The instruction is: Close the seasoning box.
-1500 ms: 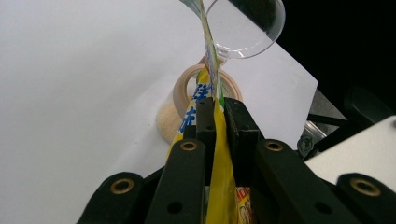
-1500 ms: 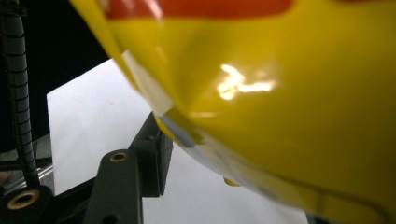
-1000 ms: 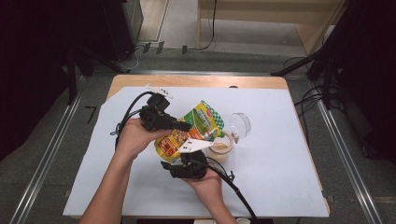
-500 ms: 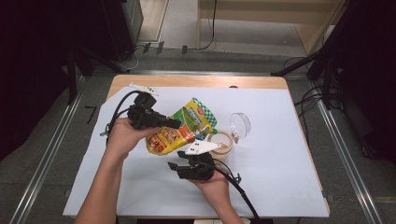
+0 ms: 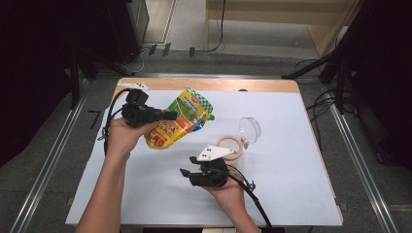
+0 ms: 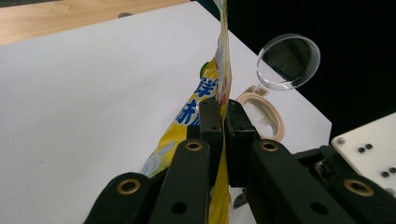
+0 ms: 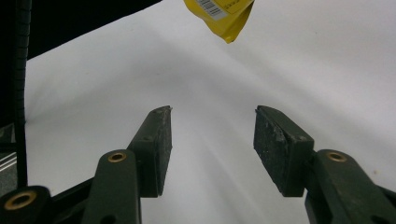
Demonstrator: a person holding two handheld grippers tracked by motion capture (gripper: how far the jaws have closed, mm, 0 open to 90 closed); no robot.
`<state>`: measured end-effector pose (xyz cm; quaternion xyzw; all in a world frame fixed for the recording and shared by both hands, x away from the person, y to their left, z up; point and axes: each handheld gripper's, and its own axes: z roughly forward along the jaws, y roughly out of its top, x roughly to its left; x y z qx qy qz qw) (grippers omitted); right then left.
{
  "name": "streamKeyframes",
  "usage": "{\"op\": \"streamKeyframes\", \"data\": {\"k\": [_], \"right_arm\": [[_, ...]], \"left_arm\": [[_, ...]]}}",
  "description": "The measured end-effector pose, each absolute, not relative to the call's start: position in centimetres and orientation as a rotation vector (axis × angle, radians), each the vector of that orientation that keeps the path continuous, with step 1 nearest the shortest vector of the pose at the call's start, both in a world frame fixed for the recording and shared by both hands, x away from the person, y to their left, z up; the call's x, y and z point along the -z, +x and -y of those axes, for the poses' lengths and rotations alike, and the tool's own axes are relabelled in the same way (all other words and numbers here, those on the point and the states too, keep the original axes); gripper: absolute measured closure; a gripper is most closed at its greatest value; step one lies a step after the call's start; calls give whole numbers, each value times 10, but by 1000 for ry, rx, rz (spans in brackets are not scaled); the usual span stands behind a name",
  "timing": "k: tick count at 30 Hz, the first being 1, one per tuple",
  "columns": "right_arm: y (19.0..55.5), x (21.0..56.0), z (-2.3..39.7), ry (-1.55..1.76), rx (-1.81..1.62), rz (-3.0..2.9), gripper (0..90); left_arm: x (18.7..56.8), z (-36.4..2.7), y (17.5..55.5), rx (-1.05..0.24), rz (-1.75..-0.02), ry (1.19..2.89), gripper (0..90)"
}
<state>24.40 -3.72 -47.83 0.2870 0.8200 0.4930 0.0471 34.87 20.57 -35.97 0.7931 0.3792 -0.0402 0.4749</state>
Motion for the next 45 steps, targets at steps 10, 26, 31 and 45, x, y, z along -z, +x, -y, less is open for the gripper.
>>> {"op": "streamKeyframes", "data": {"k": [10,26,31,45], "right_arm": [[242,476,54,884,-1517,-2480,474],[244,482,79,811,-1531,-2538,481],[245,479,81,829,-1590,-2530,484],[247,468,99,780,-1592,-2594,484]], "left_arm": [[387,-193,369,94,-908,1941,890],[415,-191,379,98,-919,1966,890],[416,-195,378,95,-927,1949,888],[415,-204,368,96,-935,1947,887]]}}
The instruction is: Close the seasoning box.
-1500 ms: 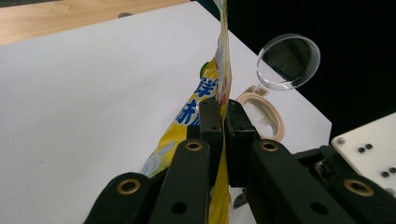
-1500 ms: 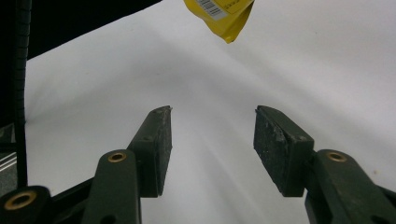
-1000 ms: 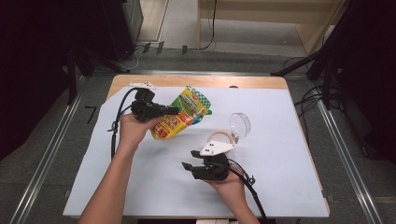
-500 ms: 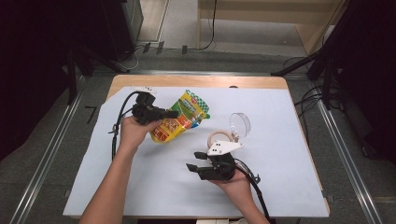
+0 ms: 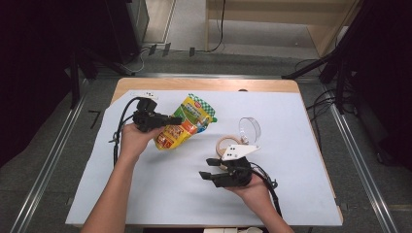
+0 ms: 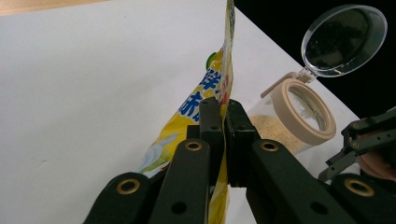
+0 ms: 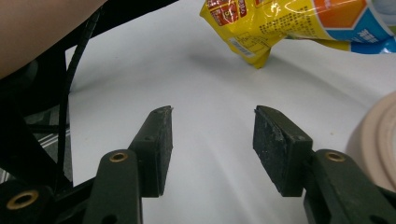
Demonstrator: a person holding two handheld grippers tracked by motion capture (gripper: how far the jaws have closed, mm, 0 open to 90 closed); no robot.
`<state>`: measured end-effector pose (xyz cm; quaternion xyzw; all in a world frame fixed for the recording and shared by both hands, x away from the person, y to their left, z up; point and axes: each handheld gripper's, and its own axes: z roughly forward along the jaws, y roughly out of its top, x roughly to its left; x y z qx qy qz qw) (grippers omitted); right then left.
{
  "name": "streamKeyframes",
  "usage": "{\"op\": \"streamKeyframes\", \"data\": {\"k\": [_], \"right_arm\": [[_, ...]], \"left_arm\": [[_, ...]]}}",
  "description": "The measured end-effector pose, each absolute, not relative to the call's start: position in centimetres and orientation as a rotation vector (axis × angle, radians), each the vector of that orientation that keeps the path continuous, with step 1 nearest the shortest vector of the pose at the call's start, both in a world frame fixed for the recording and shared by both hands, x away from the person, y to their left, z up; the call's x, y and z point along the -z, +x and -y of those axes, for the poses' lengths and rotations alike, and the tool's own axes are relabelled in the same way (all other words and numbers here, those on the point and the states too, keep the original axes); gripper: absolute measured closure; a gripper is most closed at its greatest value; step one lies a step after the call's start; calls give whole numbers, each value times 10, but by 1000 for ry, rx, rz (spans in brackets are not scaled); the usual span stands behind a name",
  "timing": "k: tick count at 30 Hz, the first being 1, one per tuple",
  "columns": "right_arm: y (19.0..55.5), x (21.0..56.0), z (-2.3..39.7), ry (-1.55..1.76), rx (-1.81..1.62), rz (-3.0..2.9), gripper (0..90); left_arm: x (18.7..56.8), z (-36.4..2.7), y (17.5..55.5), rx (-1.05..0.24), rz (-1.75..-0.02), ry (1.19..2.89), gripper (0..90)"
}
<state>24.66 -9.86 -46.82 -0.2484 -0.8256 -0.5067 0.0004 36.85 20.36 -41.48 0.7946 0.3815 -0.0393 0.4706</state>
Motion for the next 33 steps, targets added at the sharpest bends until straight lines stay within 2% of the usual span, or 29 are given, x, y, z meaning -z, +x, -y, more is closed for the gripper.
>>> {"op": "streamKeyframes", "data": {"k": [19,33], "right_arm": [[247,461,131,-781,1617,2585,492],[251,459,136,-802,1636,2579,496]], "left_arm": [[415,-238,328,28,-942,1932,873],[418,-261,315,24,-977,1909,858]]}}
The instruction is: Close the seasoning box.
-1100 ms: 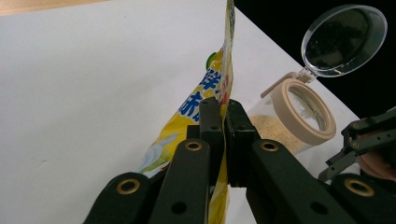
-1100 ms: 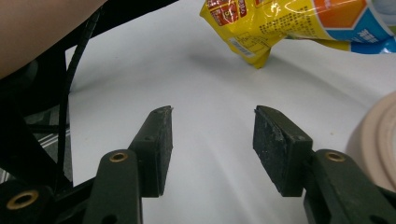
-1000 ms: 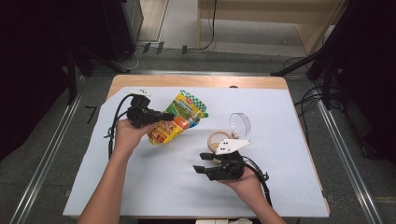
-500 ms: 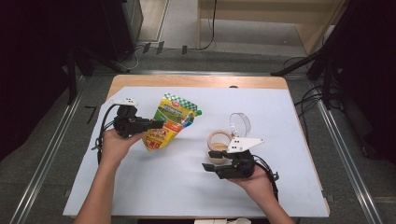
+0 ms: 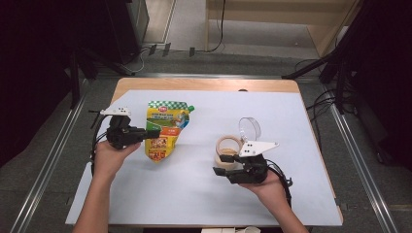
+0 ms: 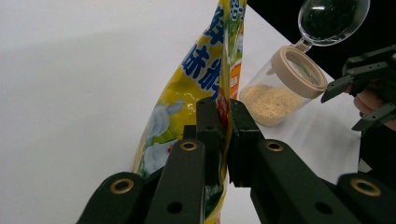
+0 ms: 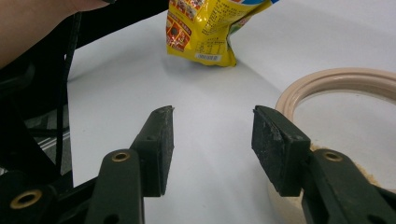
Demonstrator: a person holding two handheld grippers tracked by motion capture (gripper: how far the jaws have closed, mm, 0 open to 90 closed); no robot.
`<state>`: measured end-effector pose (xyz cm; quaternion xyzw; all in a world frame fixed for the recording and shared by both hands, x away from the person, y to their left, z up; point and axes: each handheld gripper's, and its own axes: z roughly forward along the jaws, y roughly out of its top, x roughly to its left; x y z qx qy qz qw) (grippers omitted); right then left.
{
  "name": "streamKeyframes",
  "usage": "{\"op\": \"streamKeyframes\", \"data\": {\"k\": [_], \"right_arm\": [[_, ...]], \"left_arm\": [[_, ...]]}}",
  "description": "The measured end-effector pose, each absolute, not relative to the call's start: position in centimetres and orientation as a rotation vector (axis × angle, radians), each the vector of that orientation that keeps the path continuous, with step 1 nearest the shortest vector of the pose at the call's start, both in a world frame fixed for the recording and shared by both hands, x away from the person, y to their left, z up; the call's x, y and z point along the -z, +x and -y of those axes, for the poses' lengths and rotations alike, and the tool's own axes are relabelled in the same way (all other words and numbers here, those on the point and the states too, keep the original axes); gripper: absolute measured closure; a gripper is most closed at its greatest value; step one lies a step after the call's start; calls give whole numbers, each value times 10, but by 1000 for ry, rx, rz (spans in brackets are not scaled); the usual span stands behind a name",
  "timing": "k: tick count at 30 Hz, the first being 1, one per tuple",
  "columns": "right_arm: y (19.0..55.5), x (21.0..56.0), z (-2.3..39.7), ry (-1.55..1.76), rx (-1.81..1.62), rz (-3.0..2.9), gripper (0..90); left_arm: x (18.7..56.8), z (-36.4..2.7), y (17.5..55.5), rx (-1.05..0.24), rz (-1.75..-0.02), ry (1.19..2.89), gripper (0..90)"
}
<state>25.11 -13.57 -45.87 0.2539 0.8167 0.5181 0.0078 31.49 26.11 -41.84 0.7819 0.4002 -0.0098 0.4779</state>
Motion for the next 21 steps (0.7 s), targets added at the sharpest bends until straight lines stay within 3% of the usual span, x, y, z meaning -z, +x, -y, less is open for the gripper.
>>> {"op": "streamKeyframes", "data": {"k": [7,16,21], "right_arm": [[252,459,132,773,-1603,-2564,496],[253,459,125,740,-1571,-2595,498],[253,459,123,736,-1557,-2602,499]], "left_arm": [[421,-270,308,36,-976,1907,850],[416,-276,301,87,-948,1869,679],[406,-277,297,53,-944,1874,657]]}}
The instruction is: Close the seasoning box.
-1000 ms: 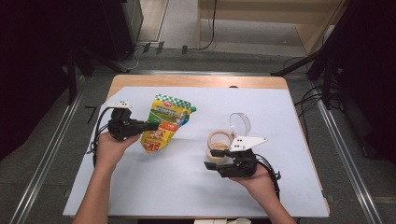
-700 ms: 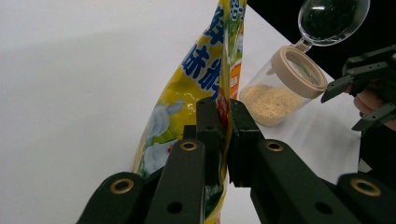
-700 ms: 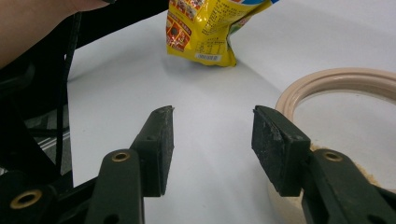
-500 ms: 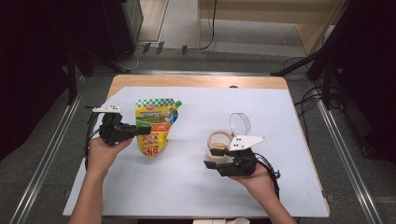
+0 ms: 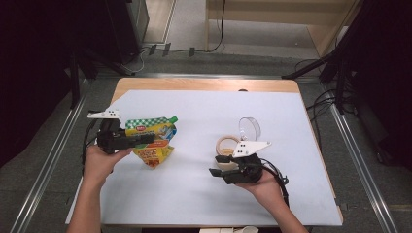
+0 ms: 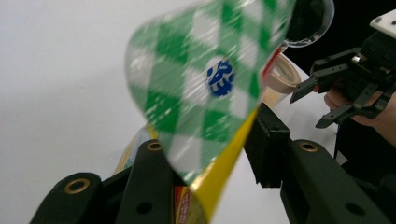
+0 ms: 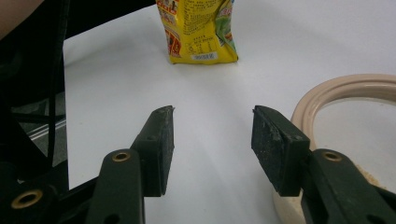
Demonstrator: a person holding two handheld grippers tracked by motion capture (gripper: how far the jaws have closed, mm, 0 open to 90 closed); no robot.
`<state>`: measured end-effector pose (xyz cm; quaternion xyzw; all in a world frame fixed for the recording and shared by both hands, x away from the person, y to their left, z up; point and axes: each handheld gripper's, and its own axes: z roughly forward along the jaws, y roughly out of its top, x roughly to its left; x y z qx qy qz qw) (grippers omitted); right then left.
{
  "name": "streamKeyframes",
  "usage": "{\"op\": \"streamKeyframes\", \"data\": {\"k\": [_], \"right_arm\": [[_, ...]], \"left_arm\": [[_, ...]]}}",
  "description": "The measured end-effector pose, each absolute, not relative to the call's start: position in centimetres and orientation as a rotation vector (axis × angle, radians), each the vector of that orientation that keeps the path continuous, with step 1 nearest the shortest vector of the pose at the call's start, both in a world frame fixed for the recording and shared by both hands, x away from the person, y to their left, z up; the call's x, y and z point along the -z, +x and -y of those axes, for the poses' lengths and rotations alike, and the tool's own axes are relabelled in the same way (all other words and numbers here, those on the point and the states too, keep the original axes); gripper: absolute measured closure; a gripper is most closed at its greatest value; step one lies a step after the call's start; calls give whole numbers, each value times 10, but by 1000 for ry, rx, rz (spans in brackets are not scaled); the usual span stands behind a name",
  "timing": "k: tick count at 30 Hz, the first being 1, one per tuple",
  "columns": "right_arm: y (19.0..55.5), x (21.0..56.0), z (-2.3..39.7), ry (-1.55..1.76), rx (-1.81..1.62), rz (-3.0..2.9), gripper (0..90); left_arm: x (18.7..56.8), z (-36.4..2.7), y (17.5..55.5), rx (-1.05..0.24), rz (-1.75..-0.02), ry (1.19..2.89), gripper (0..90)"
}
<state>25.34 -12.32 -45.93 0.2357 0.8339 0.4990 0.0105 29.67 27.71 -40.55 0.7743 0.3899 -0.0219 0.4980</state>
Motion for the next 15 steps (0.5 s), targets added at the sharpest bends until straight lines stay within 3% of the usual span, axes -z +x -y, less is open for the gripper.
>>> {"op": "streamKeyframes", "data": {"k": [15], "right_arm": [[252,453,128,762,-1536,-2615,501]], "left_arm": [[367,-279,294,-12,-1011,1873,595]]}}
